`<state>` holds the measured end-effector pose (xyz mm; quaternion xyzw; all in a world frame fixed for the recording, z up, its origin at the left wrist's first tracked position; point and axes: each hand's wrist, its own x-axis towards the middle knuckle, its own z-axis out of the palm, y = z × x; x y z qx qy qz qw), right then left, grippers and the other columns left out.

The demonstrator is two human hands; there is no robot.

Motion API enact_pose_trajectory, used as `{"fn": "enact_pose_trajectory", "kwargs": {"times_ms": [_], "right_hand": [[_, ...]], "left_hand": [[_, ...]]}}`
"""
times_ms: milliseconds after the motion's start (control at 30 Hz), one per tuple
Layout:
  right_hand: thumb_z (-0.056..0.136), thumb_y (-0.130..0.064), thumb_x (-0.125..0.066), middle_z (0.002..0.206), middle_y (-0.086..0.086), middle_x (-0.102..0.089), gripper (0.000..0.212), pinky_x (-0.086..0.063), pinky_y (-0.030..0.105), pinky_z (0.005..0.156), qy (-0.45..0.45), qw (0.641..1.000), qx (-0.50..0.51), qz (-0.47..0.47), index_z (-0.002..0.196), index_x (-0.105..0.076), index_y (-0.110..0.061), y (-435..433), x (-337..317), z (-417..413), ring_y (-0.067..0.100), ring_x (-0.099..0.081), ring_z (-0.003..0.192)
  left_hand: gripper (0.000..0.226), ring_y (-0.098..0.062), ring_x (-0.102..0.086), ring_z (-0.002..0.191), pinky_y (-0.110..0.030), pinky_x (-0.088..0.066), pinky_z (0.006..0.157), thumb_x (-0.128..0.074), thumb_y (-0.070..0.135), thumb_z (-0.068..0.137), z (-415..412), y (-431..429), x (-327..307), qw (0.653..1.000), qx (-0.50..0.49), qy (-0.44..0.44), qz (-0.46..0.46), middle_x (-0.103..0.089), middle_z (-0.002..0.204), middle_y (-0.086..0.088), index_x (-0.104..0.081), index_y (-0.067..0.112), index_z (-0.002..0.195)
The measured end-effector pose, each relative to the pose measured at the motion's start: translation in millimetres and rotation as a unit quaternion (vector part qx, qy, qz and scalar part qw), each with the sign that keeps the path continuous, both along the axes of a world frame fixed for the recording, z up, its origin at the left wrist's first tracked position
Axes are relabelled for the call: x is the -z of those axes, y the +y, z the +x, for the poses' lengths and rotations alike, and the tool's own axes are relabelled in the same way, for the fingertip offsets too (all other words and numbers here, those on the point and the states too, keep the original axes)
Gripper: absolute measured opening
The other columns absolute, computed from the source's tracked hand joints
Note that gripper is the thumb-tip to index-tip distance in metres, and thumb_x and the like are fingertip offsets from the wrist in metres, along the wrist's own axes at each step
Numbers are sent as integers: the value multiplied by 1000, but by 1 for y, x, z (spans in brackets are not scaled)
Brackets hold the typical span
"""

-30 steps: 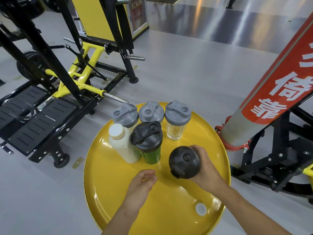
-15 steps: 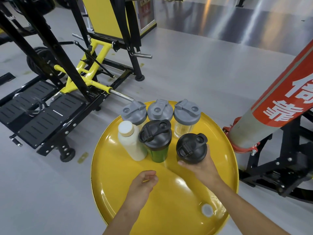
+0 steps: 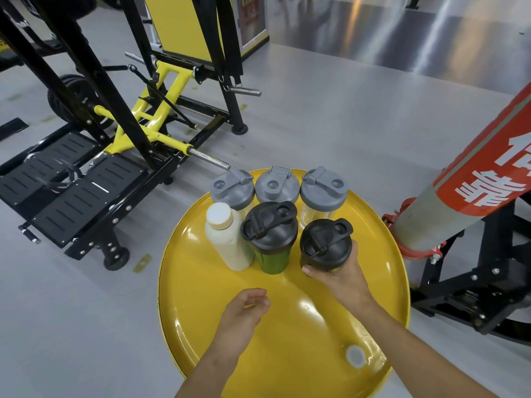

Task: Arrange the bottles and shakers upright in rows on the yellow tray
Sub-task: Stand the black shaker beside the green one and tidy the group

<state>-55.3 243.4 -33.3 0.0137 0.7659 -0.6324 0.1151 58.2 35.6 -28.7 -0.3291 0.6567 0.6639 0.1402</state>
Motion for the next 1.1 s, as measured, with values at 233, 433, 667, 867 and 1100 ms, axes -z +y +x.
{"fn": "enact_pose_trajectory", "kwargs": {"times_ms": [233,433,667,867,1100], "right_hand": [[64,-11,-96,125,0,-62,84,-54,17,84,1,1000,1,-5,126,-40,-24,-6,1,-2,6,-64,108],[63,-14,-97,126,-1,-62,85,-55,19,86,1,1000,2,-5,125,-40,-26,-11,1,-4,8,-64,110],[64,-18,-97,127,-3,-61,84,-54,24,88,3,1000,0,0,123,-41,-35,-11,2,-5,11,-63,114],[66,-22,-96,129,-7,-59,81,-56,24,89,-3,1000,5,17,121,-41,-41,-9,3,-1,3,-59,115],[77,-25,-89,127,-3,-53,68,-58,29,72,-9,992,34,121,125,-41,-28,0,13,39,11,-62,106]], "left_hand": [[15,-16,-66,110,-33,-52,96,-71,22,92,-2,-1,1,1000,-2,-1,-8,-69,113,-3,-73,23,107],[15,-14,-66,110,-34,-52,98,-71,23,92,-2,-2,-1,1000,-3,-4,-8,-70,115,-1,-73,24,107],[15,-15,-65,110,-34,-53,98,-71,21,92,-3,-10,-1,1000,-15,6,-14,-69,113,-1,-73,23,107],[17,-16,-65,108,-38,-49,101,-70,14,92,-9,-20,0,999,-38,19,-21,-70,112,-5,-71,20,108],[24,-10,-63,102,-22,-47,74,-72,17,92,-12,-36,4,992,-83,51,-82,-64,117,0,-64,20,114]]}}
